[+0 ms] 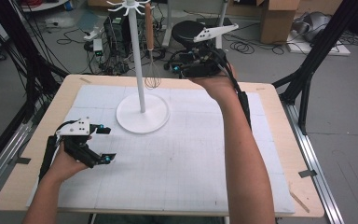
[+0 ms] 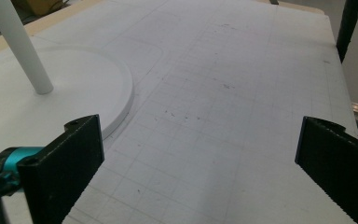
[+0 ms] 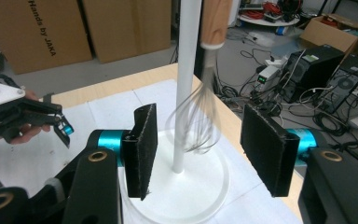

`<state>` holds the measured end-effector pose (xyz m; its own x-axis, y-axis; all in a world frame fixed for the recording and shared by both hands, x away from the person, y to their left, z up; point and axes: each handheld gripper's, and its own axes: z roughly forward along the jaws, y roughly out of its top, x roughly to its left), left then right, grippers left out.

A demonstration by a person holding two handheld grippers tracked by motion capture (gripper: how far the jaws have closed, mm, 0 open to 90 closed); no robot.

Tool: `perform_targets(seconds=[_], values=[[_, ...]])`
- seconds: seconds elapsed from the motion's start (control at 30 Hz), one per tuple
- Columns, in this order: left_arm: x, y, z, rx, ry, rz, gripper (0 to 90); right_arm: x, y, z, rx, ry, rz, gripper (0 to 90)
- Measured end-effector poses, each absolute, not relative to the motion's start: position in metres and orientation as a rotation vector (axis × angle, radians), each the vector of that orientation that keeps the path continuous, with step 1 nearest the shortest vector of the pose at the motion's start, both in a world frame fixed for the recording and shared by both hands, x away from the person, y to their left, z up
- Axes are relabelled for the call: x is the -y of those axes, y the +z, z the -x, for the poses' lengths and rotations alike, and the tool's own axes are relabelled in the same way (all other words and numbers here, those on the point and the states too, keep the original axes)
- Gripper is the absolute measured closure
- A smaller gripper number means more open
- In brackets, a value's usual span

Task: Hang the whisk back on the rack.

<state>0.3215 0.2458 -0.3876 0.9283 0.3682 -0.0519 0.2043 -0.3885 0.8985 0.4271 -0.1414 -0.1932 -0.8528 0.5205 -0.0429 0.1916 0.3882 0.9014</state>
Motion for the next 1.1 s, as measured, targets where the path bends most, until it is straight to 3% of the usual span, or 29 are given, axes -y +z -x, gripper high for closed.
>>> perform_targets(seconds=[0.57,1.1], values=[[-0.246,-0.388,-0.322,-0.418,0.182,-1.984,1.6,0.149,-0.204,-0.409,-2.400,1.532,-0.495,38.3],[-0.247,-0.386,-0.320,-0.408,0.184,-1.977,1.6,0.176,-0.239,-0.380,-2.392,1.628,-0.492,33.9]])
